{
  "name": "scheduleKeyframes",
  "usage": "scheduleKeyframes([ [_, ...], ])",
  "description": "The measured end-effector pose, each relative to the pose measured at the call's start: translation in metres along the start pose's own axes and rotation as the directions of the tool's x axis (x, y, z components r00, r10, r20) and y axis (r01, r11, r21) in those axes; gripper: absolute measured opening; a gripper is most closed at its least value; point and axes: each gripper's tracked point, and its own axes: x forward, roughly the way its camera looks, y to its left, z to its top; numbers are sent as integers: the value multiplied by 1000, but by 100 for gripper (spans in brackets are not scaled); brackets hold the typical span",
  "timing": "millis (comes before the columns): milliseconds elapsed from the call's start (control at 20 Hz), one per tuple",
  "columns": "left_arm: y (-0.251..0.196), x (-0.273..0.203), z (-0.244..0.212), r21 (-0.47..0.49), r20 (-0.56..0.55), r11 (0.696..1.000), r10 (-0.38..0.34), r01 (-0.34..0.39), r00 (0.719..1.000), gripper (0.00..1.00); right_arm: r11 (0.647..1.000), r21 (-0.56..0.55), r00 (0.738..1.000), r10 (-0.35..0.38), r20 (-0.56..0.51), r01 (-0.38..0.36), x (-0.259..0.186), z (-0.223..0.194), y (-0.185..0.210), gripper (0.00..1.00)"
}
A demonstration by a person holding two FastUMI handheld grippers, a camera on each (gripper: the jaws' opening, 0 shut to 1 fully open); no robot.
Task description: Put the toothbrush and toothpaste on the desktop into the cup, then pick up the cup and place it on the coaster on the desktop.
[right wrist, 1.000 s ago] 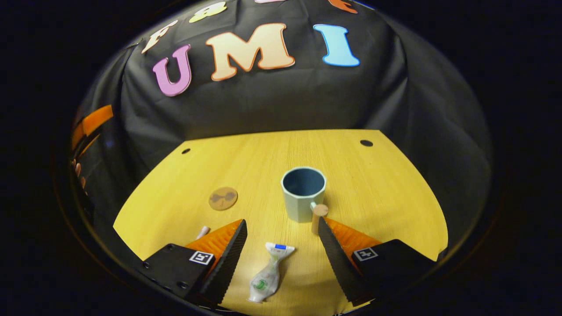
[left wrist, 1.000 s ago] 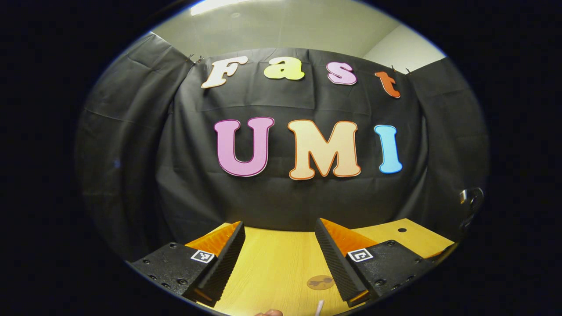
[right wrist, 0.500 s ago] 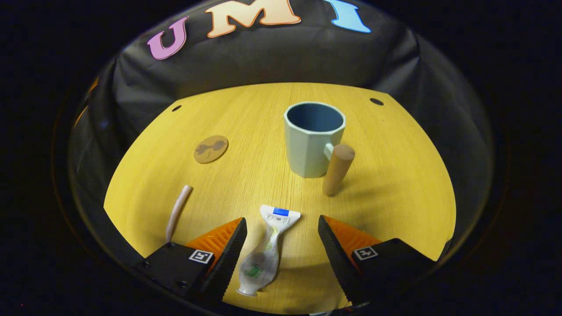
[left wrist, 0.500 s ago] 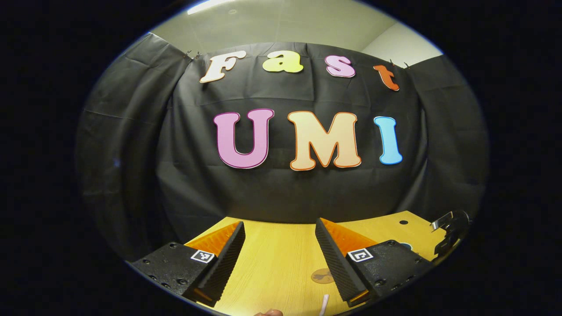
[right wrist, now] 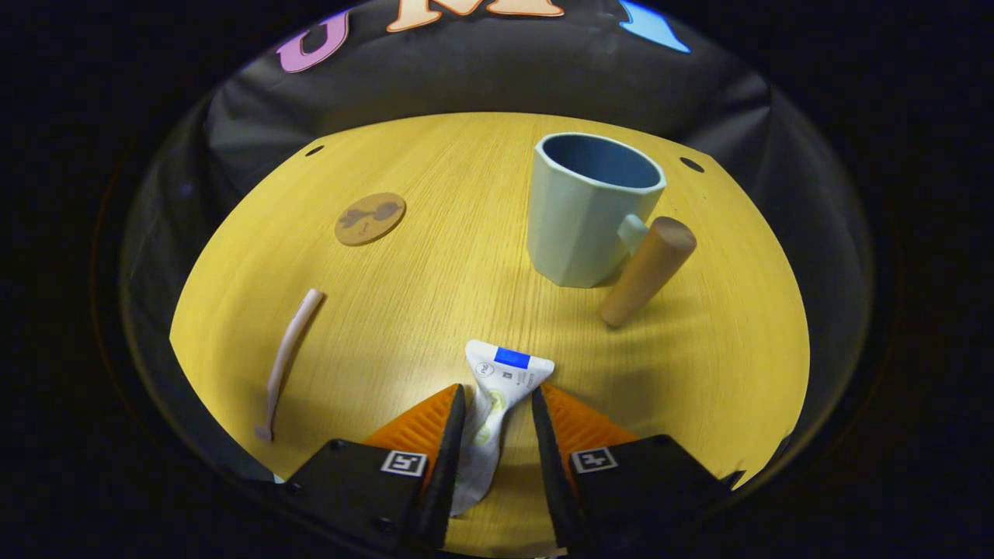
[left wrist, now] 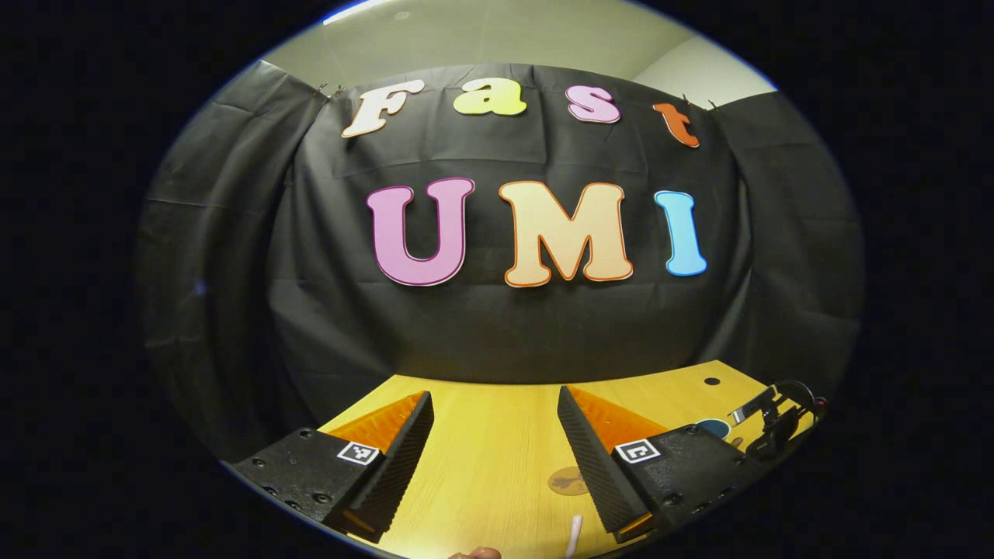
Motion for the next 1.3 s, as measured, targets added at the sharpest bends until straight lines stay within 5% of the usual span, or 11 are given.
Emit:
scheduleKeyframes([
  [150, -9, 5, -14, -11, -44, 1000, -20, 20, 999, 94, 1000, -25, 1000, -1, 17, 2, 2, 3, 2, 13],
  [300, -27, 7, -44, -36, -143, 997, -74, 70, 987, 94, 999, -39, 1000, 16, 15, -16, 2, 3, 2, 13],
  [600, -54, 2, -117, -95, -387, 987, -156, 129, 909, 94, 999, -34, 999, 30, 31, -29, 3, 3, 2, 13],
  [1300, -77, -34, -252, -68, -782, 978, -174, 195, 598, 95, 997, -56, 998, 53, 35, -51, 3, 3, 2, 15],
])
